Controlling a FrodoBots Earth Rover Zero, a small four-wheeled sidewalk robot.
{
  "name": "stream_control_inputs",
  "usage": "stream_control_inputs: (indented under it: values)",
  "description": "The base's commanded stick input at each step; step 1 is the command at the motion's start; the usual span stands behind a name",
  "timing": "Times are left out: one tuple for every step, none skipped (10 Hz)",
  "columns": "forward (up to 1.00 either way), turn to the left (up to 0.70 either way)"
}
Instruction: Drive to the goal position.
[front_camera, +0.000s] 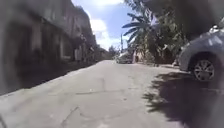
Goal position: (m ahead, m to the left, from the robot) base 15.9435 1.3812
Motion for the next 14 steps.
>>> stream_control_inputs:
  values:
    - [1.0,0.08]
    - [1.0,0.06]
    - [1.0,0.03]
    - [1.0,0.07]
    - [1.0,0.05]
    - [1.0,0.06]
    - [1.0,0.1]
    - [1.0,0.07]
    - [1.0,0.04]
    - [1.0,0.05]
    - [1.0,0.08]
    - [1.0,0.05]
    - [1.0,0.06]
    - [1.0,0.09]
